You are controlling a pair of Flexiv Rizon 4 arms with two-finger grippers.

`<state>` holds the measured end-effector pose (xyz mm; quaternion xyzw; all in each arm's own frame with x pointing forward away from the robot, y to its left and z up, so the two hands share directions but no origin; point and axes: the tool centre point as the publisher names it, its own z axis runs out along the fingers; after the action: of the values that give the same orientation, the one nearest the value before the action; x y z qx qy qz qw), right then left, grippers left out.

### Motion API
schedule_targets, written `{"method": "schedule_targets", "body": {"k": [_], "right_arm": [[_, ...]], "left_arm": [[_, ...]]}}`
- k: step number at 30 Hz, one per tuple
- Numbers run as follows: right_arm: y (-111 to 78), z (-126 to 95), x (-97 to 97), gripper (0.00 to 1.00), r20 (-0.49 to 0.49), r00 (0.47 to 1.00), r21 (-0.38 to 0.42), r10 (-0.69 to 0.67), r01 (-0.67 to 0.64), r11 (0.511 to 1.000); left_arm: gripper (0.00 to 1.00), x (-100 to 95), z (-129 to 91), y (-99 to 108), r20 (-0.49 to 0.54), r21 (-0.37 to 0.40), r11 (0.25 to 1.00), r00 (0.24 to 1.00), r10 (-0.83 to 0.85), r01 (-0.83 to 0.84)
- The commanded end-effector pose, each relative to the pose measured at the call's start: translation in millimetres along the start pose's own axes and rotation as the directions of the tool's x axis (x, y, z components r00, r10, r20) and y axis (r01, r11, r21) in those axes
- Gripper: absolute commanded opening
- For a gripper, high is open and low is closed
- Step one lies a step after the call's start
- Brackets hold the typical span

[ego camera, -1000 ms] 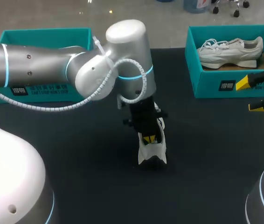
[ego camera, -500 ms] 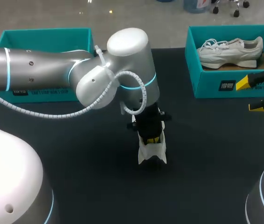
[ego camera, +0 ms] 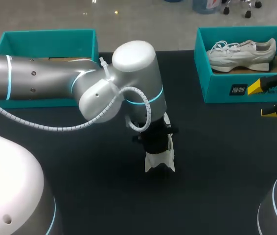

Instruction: Take the shoe out of the shoebox, open the shoe tongue, remove and reinsert the insole, then place the shoe into the shoebox

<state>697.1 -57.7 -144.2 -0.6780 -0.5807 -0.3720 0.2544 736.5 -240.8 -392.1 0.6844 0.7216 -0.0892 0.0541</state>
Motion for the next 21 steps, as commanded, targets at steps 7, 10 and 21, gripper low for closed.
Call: {"method": "schedule_targets", "body": {"k": [7, 10, 21], "right_arm": [[-0.4, 1, -0.3, 1.00, 0.003, 1.000, -0.001, 0.001, -0.001, 1.000], [-0.4, 1, -0.3, 1.00, 0.003, 1.000, -0.001, 0.001, -0.001, 1.000], [-0.4, 1, -0.3, 1.00, 0.003, 1.000, -0.001, 0.001, -0.001, 1.000]], "left_arm": [[0.00, -3.7, 14, -5, -0.036, -0.035, 0.999, 0.999, -0.019, 0.018], [0.00, -1.0, 0, 0, -0.026, -0.066, 0.997, 0.999, -0.028, 0.027], [0.00, -3.5, 4, 18, -0.057, -0.174, 0.984, 0.998, -0.031, 0.020]]}}
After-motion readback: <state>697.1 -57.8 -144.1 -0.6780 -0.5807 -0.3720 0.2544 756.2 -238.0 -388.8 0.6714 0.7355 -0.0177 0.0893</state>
